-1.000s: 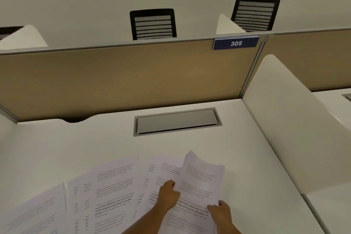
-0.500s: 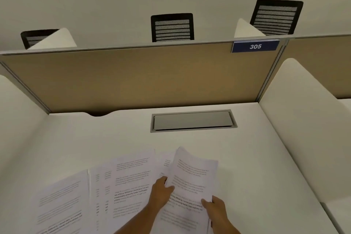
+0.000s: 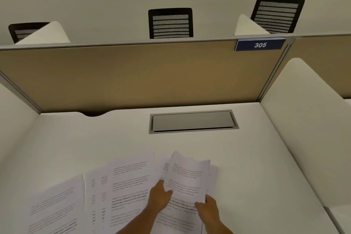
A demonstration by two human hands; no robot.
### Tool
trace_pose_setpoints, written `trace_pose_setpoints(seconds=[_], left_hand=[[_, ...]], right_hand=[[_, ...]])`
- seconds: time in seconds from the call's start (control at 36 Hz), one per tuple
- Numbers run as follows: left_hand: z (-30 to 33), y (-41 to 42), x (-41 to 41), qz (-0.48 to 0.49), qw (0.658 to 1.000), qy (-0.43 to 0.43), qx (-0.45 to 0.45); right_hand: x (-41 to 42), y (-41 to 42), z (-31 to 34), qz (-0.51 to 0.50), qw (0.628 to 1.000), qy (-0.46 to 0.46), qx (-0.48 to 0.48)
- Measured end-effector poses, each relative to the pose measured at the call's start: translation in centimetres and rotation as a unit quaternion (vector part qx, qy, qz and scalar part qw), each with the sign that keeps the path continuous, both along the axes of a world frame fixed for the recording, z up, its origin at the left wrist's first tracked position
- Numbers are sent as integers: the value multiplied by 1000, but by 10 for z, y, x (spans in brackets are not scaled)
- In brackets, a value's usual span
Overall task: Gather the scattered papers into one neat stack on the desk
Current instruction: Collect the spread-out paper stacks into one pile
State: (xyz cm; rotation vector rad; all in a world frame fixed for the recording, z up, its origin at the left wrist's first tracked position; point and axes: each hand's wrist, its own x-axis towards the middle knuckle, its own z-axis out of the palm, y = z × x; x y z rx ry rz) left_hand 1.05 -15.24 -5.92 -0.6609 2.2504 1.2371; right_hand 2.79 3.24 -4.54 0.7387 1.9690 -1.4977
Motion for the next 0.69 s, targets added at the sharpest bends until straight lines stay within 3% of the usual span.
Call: trace_pose_setpoints(seconds=[0.06,0.11,0.22,0.58,0.69], left_hand=[[-5,-5,-4,-27,997,-17,-76],[-8,-9,-8,-59,984,-39,-162],[-14,-11,-11,-50,982,-50,-177],[-23,-17,-14,26,984,-57,-169],[-25,-18,-16,48,983,-55,-166]], right_hand=[[-3,-2,-3,0,1000,-16,27],[-5,-3,-6,29,992,-37,115],[-12,-7,-9,61,972,-67,216],[-24,-15,-17,-30,985,-44,162],[-25,-15,-14,-59,992,-44,106]])
